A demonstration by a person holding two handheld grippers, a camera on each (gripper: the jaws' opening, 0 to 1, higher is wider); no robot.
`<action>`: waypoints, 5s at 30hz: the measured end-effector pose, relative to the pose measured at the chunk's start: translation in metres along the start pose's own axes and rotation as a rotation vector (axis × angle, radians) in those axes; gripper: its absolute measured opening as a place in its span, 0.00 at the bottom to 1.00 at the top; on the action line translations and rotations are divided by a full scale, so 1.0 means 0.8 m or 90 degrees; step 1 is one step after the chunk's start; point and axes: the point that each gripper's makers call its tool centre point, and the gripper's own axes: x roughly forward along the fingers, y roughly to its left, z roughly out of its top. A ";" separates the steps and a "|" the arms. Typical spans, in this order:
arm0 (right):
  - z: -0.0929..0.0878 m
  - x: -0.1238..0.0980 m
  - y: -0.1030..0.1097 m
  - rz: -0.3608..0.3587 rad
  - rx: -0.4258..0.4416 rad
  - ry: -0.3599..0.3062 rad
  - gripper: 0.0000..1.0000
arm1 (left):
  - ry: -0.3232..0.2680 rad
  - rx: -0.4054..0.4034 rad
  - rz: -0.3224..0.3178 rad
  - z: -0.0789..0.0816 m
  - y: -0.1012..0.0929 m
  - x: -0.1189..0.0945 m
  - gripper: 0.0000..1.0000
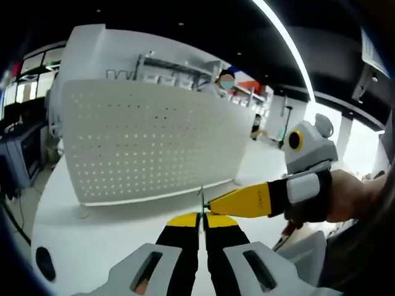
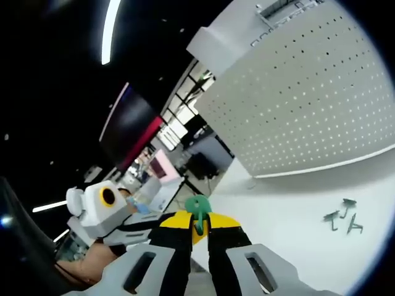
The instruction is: Insert the hook assembly into the mounting plate slot until the hook locks in place.
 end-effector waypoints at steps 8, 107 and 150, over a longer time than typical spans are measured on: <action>0.003 -0.001 0.001 0.002 0.008 -0.008 0.05 | -0.010 0.004 0.005 0.004 -0.001 -0.001 0.02; 0.023 -0.010 -0.027 -0.114 -0.339 -0.029 0.00 | 0.012 -0.004 -0.068 -0.027 -0.040 0.008 0.83; 0.217 -0.055 -0.169 -0.404 -0.409 -0.218 0.00 | 0.019 -0.011 -0.038 -0.033 -0.019 -0.003 0.82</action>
